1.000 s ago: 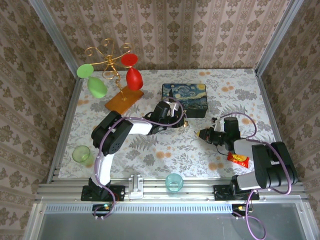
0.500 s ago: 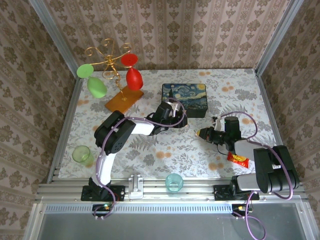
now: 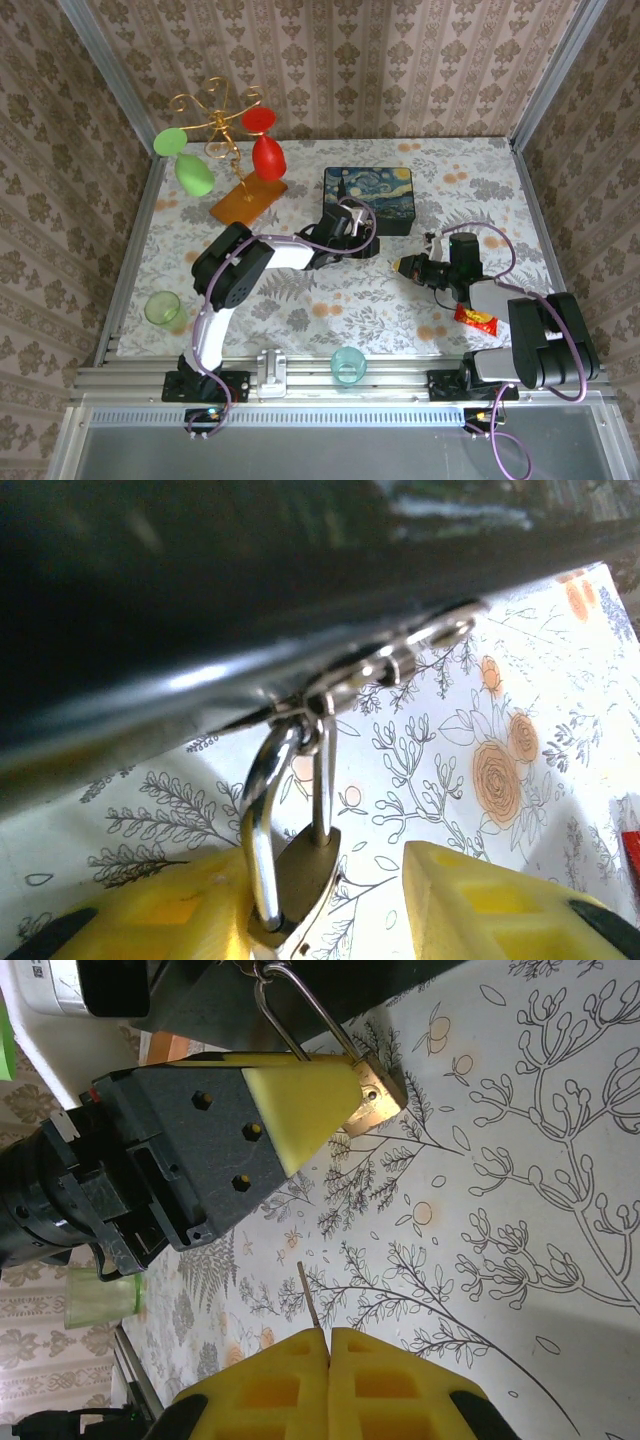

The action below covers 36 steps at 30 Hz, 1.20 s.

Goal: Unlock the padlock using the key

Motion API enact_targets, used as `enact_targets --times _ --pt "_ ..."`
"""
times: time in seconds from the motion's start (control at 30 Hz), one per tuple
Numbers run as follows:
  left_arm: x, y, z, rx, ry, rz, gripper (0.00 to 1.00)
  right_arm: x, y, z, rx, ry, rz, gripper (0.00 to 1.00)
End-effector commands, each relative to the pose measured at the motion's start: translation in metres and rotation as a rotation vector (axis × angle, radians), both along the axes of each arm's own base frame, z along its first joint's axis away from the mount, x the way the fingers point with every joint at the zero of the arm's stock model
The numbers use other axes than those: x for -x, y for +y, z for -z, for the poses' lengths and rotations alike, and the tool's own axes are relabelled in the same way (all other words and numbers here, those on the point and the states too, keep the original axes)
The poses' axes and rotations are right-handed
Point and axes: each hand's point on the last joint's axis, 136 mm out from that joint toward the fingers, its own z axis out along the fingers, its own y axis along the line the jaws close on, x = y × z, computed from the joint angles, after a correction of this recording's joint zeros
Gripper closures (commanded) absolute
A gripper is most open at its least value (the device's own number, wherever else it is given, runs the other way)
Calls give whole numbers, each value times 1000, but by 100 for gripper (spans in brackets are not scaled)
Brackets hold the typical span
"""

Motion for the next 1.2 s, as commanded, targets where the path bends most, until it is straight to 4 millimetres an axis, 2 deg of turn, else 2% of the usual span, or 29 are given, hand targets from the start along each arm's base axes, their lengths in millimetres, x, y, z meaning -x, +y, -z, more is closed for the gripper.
enact_targets --times 0.0,0.4,0.57,0.63,0.87,1.1,1.17 --pt "10 7 28 -69 67 8 59 3 -2 2 15 5 1 100" --pt "5 11 30 -60 73 -21 72 2 -3 6 21 13 13 100" --pt "5 11 32 -84 71 -25 71 1 -4 10 28 38 20 100" --pt "6 13 36 -94 79 -43 62 0 -5 11 30 41 25 100" --pt "7 11 40 -68 101 -53 64 1 -6 10 36 31 27 100" --pt "10 9 42 -79 105 -59 61 1 -7 10 38 28 30 100" --pt "10 9 43 -90 106 -61 65 0 -7 11 42 34 35 100"
